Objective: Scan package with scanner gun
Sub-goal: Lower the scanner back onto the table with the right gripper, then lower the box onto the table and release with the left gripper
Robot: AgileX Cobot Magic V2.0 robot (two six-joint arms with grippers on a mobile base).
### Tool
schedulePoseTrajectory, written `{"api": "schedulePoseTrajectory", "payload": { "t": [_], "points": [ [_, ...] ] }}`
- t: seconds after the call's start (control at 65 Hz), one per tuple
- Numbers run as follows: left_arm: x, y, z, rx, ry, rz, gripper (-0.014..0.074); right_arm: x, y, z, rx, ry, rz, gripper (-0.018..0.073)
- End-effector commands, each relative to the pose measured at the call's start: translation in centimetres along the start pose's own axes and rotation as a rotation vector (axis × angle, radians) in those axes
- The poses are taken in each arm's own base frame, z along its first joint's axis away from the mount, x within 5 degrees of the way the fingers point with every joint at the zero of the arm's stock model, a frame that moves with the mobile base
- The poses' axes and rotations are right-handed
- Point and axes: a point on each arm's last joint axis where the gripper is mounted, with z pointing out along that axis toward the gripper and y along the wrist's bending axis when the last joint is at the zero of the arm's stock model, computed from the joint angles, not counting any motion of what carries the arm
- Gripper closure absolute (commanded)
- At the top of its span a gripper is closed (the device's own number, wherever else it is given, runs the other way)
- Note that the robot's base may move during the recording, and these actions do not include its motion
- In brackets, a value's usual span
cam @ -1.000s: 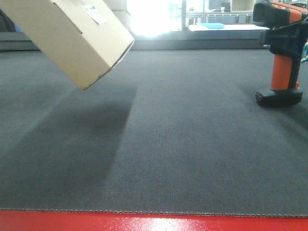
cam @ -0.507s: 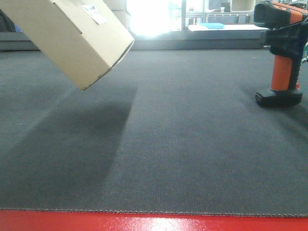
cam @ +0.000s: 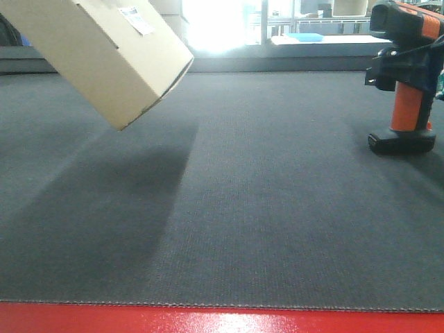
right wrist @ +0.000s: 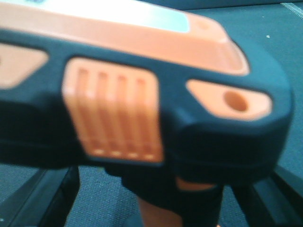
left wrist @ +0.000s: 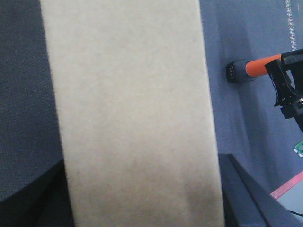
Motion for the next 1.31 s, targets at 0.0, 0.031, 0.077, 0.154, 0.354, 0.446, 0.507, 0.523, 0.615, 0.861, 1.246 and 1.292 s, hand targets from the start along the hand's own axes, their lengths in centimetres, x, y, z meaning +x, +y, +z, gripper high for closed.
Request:
{"api": "schedulePoseTrajectory", "payload": {
  "t": [0.0,0.031,0.077,0.154,0.354,0.446,0.507,0.523,0.615,0.861,1.246,1.292],
  "points": [
    [0.0,-0.5,-0.5,0.02,-0.019,-0.004,0.0707,-0.6,0.0,-0.3,-0.006,-0.014,-0.005,0.0009],
    [0.0,-0.5,-0.5,0.02,-0.019,-0.004,0.0707,-0.8,0.0,-0.5,-0.007,-0.012,-0.004,0.0009],
    [0.0,-0.5,-0.5,0.02,-0.019,-0.004,0.0707,-1.1,0.1,-0.8,-0.01,-0.009,-0.002,0.0009],
    [0.0,-0.5,-0.5,0.02,-0.019,-0.004,0.0707,-1.8,0.1,-1.4,-0.016,-0.007,0.002,0.0009],
    [0.0,-0.4,-0.5,0.009,-0.017,0.0,0.0707,-2.5,0.2,-3.5,-0.03,0.044,0.008,0.001],
    [0.0,-0.3,-0.5,0.002,-0.016,0.002,0.0707,-2.3,0.0,-4.8,-0.031,0.041,0.009,0.001],
    [0.0,-0.2,-0.5,-0.015,-0.017,0.011,0.0707,-2.0,-0.2,-5.9,-0.03,0.048,0.013,0.0024],
    [0.0,-0.2,-0.5,-0.023,-0.015,0.013,0.0707,-2.1,-0.2,-6.1,-0.03,0.045,0.016,0.0027],
    [-0.3,0.3,-1.1,-0.105,-0.024,0.038,0.0707,-1.8,-0.4,-7.9,-0.033,0.055,0.023,0.0127],
    [-1.3,1.4,-3.4,-0.379,-0.086,0.074,0.0707,-2.5,-0.4,-12.5,-0.074,0.119,0.033,0.0688],
    [-2.1,4.4,-0.7,-0.534,0.003,0.093,0.0707,-6.1,-0.5,-19.6,-0.133,-0.108,-0.024,0.0718],
    [-2.2,4.8,-0.1,-0.569,0.023,0.109,0.0707,-6.3,-0.5,-20.2,-0.137,-0.121,-0.026,0.0718]
  ]
}}
